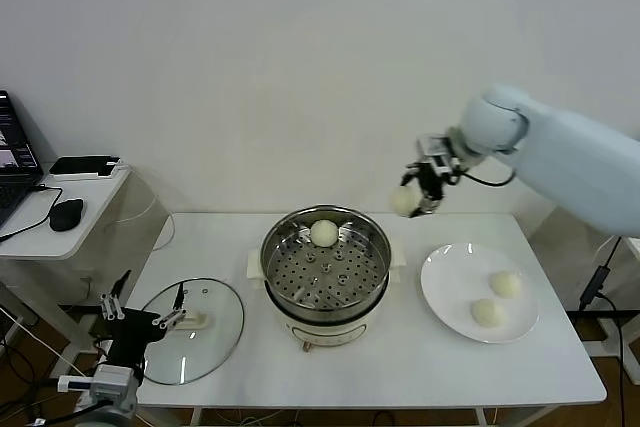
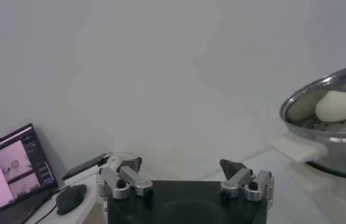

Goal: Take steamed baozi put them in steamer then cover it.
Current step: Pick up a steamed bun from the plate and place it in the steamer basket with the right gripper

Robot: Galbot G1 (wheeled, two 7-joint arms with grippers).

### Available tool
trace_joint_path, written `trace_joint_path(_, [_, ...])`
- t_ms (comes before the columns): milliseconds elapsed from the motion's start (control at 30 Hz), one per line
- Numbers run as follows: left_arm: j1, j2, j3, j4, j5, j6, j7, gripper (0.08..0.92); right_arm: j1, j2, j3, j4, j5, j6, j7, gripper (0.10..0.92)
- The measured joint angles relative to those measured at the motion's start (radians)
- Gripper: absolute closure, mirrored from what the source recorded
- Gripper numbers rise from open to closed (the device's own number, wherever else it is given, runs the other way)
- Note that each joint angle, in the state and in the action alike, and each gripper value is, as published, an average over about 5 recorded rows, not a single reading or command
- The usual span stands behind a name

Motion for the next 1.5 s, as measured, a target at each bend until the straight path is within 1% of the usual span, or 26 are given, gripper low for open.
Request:
trace_joint_path(367, [0.003,-0.016,-0.025,-0.015,-0.001,0.002,0.001,0.177,-0.026,0.244,-0.060,-0.050,0.158,-0.139,0.100,0.344])
trace_joint_path(700, [-0.002,-0.030,-0.030,-0.014,-0.002,0.001,0.001,0.177,-0.094,0.395,-0.088,-0.138,0.181,-0.224,0.146,0.346])
trace_joint_path(1100, [-0.002,-0.030,-0.034,-0.009,-0.003,-0.001,0.001,0.177,-0.139,0.461,-0.105,-0.198,0.165,-0.275,0.173,0.338])
trace_joint_path(1200, [-0.003,-0.030,-0.033,-0.010,-0.003,-0.001,0.001,0.177,-0.145,0.465,-0.105,-0.200,0.165,-0.284,0.177,0.311])
trace_joint_path(1367, [-0.004,-0.029,-0.033,-0.010,-0.003,-0.002,0.001,0.177,-0.145,0.463,-0.100,-0.197,0.157,-0.288,0.170,0.215])
trace_joint_path(1500, [-0.004,-0.028,-0.033,-0.010,-0.003,-0.002,0.001,0.177,-0.130,0.449,-0.096,-0.185,0.144,-0.281,0.152,0.204])
